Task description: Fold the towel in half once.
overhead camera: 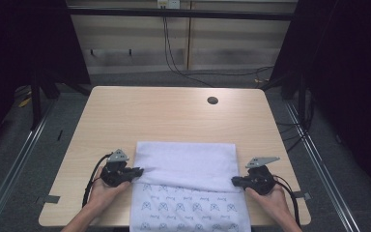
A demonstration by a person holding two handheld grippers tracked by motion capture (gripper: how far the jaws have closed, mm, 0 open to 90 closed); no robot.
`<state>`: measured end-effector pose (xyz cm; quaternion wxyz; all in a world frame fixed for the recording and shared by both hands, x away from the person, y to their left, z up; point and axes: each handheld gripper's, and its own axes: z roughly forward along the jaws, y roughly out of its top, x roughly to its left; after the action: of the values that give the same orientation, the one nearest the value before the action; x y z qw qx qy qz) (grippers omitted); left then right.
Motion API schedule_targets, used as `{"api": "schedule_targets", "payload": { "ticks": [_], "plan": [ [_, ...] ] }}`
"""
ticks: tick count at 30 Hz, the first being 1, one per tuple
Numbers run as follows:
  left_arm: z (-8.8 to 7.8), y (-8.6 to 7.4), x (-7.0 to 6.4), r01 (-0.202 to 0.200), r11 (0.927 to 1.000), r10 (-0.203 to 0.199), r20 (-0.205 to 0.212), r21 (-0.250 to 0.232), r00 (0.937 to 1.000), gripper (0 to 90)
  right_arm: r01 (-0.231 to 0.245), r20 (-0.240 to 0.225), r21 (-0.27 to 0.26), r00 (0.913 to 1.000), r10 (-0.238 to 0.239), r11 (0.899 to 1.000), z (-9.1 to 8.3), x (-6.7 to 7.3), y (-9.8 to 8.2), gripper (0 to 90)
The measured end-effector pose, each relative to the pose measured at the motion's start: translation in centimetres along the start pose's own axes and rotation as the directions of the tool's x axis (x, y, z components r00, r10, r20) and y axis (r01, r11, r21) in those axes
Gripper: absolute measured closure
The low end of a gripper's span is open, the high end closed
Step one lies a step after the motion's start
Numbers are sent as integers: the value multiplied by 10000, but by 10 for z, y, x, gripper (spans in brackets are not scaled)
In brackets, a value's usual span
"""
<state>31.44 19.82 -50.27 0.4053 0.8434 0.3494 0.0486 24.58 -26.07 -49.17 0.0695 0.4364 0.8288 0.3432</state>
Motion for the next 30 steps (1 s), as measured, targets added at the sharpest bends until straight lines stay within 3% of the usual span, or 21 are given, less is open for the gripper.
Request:
{"api": "schedule_targets", "payload": {
  "ticks": [3,5,9,11,12,16,18,20,24,30],
  "plan": [
    [5,6,11,62,10000,-63,-121,-63,9999,869,-176,215,-100,9996,178,9998,7,-1,7,862],
    [8,11,14,-190,9998,186,-461,-70,9988,868,-230,264,-166,9994,234,9996,11,-5,11,862],
    [14,18,28,140,9997,-146,-330,-185,9993,868,-239,410,-419,9988,256,9988,21,-17,23,863],
    [17,23,37,295,9995,-298,-174,-135,9994,868,-505,379,-468,9979,523,9976,25,-23,28,863],
    [19,26,39,94,9999,-98,-377,-91,9992,868,-455,497,-470,9976,478,9979,27,-26,31,863],
    [28,39,50,-28,10000,26,-732,-22,9973,868,-513,765,-543,9955,554,9972,36,-34,44,863],
    [33,45,57,45,10000,-53,-930,-87,9957,868,-646,964,-568,9929,699,9963,42,-37,52,862],
    [40,52,68,601,9978,-620,-792,-264,9949,868,-705,1043,-554,9916,760,9960,47,-41,59,862],
    [50,61,79,645,9966,-699,-1098,-517,9915,867,-624,1364,-496,9883,686,9968,55,-48,73,862],
    [57,72,90,633,9967,-710,-1636,-513,9840,867,-629,1877,-460,9797,705,9970,71,-66,97,862]
  ]
}}
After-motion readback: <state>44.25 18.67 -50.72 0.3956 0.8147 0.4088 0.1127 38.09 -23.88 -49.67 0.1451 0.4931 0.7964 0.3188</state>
